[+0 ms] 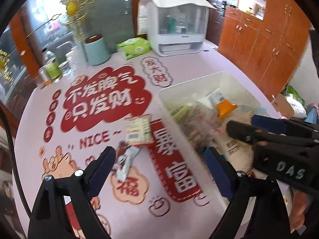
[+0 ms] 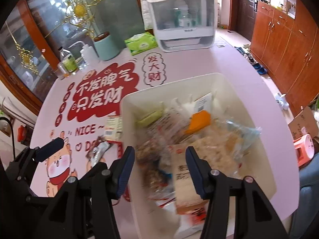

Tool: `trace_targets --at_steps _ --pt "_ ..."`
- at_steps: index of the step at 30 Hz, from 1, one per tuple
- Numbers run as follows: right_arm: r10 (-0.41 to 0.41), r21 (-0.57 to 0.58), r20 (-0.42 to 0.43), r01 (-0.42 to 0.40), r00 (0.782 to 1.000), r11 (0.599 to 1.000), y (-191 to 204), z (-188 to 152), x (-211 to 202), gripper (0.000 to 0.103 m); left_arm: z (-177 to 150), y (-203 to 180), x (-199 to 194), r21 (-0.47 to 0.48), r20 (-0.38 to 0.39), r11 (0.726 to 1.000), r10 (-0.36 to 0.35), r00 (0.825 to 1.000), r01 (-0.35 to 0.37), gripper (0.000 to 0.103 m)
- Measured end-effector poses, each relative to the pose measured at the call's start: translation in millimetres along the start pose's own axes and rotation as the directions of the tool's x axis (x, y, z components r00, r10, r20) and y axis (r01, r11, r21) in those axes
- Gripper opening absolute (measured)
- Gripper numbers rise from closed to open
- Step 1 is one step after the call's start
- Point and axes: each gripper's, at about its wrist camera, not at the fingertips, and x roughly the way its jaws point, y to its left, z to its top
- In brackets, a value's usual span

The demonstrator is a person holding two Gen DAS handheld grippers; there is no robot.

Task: Organize snacks
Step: 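Move both open tools back toward the brown bar and cream packet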

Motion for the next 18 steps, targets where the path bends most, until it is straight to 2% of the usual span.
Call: trace_targets --at_steps 6,10,18 --pt "0.086 -0.004 0.038 -0.086 0.996 0.996 27.1 -8.9 -9.7 0.054 -22.1 49.4 -12.6 -0.077 0.006 0.995 0.063 0.998 -0.062 0.091" --pt "0.149 -0.005 0.056 -0.149 0.987 0.989 46.2 -7.4 -8.6 0.054 -30.3 75.7 -6.1 -0.119 -0.013 0.987 0.106 0.994 -0.107 0.091" --pt "0.247 0.006 -0.007 -0.247 0.969 0.969 87.2 2.2 37.7 0.054 -48.5 106.0 26.4 -0.173 -0.08 0.976 0.117 0.99 -0.129 0.091"
